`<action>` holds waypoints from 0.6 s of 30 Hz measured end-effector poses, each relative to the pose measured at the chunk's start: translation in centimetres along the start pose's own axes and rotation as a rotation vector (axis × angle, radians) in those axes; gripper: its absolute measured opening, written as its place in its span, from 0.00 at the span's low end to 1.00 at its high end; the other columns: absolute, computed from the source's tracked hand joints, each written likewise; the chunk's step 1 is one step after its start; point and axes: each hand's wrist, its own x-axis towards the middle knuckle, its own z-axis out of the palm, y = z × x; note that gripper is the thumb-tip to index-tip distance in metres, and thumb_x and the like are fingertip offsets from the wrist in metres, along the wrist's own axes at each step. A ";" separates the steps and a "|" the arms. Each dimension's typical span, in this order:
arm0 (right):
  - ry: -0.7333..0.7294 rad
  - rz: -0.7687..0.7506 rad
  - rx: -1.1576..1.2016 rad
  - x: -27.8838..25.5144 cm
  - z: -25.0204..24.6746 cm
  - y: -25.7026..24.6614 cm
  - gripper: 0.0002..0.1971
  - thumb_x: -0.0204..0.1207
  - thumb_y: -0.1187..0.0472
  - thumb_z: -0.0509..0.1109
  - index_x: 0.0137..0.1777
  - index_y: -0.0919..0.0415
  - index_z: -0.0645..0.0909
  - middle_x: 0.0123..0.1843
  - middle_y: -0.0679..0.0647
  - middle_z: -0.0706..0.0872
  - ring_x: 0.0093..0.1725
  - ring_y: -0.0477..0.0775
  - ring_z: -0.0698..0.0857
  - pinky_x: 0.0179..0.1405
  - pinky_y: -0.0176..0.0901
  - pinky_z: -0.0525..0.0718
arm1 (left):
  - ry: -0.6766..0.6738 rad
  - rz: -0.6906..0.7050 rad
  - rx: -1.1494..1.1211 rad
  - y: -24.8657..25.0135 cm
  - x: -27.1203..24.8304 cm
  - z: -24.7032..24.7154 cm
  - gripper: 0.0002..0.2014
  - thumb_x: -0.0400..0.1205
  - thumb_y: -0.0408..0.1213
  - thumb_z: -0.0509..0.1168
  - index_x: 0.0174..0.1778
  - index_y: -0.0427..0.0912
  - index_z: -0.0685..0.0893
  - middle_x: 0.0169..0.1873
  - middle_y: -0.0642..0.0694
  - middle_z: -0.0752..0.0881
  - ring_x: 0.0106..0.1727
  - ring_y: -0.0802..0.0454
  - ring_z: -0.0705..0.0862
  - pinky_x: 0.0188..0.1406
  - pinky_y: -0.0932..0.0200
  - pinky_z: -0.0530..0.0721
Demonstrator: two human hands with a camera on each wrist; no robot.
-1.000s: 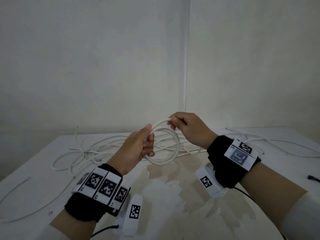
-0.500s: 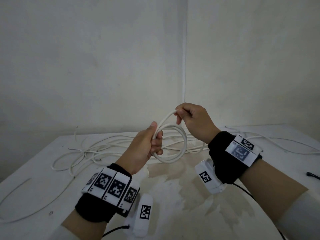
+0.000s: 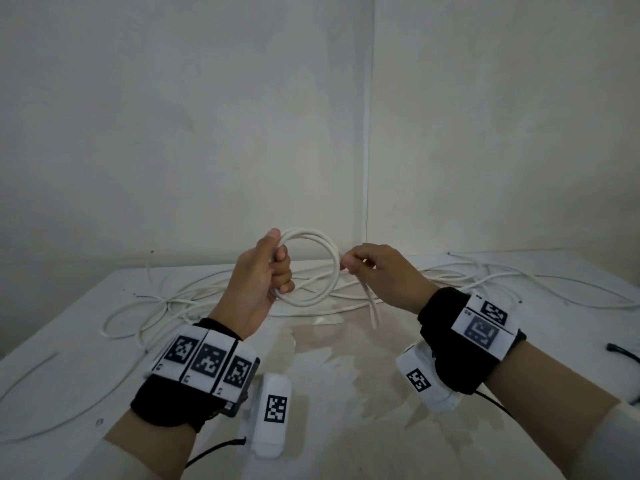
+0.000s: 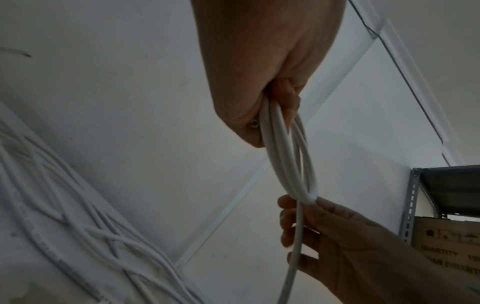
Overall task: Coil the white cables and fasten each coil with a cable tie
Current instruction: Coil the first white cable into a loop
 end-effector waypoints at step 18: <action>0.133 0.111 0.605 0.6 1.7 -1.7 0.12 0.85 0.61 0.54 0.43 0.57 0.76 0.33 0.50 0.80 0.18 0.39 0.67 0.20 0.28 0.66 | 0.057 0.016 -0.055 -2.0 0.5 1.2 0.20 0.87 0.46 0.47 0.32 0.43 0.70 0.15 0.55 0.67 0.18 0.60 0.68 0.32 0.61 0.69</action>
